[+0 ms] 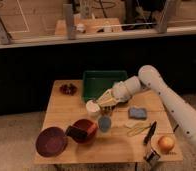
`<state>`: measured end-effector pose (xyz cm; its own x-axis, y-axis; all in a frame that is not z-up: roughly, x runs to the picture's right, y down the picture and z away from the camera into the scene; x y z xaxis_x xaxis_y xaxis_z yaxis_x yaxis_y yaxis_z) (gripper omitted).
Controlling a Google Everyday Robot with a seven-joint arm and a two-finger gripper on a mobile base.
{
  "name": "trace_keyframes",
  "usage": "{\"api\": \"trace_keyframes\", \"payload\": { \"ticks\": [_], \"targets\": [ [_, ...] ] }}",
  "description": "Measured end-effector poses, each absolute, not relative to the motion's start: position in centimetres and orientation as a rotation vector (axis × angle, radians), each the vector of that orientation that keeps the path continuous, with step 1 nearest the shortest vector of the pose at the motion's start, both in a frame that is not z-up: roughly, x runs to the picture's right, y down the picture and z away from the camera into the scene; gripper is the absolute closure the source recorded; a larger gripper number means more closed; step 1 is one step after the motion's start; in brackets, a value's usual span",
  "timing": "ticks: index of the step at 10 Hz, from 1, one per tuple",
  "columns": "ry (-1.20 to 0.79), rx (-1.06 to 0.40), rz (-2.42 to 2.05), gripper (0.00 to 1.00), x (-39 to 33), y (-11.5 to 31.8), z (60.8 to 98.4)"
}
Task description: Place fork in paper cup
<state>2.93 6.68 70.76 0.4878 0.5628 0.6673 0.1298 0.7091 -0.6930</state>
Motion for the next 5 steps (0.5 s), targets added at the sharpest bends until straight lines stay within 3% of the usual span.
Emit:
{"api": "trace_keyframes", "payload": {
  "ticks": [5],
  "targets": [
    [-1.216,-0.662,0.324,1.0,-0.1,4.4,71.9]
  ]
}}
